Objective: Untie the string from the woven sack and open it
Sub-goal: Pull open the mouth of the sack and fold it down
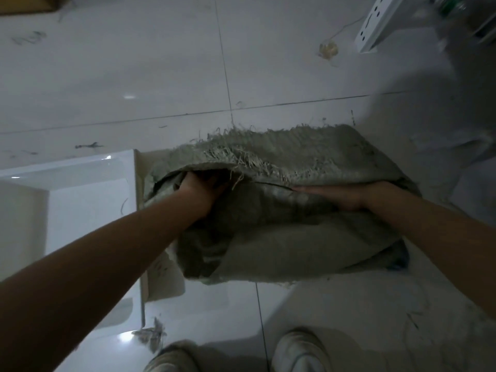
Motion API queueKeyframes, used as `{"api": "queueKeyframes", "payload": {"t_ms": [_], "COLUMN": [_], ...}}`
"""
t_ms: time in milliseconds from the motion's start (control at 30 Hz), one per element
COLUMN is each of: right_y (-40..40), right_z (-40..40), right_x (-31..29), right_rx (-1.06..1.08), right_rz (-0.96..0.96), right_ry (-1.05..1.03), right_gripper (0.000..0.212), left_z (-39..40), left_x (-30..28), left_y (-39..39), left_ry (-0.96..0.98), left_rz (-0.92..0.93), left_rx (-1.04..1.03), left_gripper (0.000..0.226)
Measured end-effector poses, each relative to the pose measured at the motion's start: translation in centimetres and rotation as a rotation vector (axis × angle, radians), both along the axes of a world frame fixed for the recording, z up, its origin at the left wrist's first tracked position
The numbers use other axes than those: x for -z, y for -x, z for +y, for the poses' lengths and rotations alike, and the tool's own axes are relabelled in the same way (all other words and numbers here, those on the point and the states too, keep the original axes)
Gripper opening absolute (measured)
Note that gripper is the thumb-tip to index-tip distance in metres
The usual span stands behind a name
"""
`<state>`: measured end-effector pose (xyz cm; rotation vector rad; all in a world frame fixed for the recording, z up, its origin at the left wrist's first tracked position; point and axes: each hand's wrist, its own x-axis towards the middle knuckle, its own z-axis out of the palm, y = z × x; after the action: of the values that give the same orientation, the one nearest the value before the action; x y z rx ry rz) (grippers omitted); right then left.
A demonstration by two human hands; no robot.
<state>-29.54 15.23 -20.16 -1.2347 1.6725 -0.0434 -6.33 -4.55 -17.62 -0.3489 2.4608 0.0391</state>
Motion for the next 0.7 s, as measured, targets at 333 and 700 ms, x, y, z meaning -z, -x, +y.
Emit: {"api": "queueKeyframes", "payload": {"t_ms": [333, 700], "right_y": [-8.4, -12.0], "right_z": [-2.7, 2.6], "right_x": [-8.3, -8.3], "right_rx": [-0.387, -0.277], "right_rz": [0.507, 0.337], "right_ry": [-0.005, -0.073], "right_gripper": [0.050, 0.071], "left_z": [2.0, -3.0], "left_x": [-4.1, -4.6], "left_y": [3.7, 1.6], "left_ry": [-0.006, 0.169], "left_rz": [0.286, -0.043], "left_rx": [-0.005, 0.228], "left_gripper": [0.041, 0.067]}}
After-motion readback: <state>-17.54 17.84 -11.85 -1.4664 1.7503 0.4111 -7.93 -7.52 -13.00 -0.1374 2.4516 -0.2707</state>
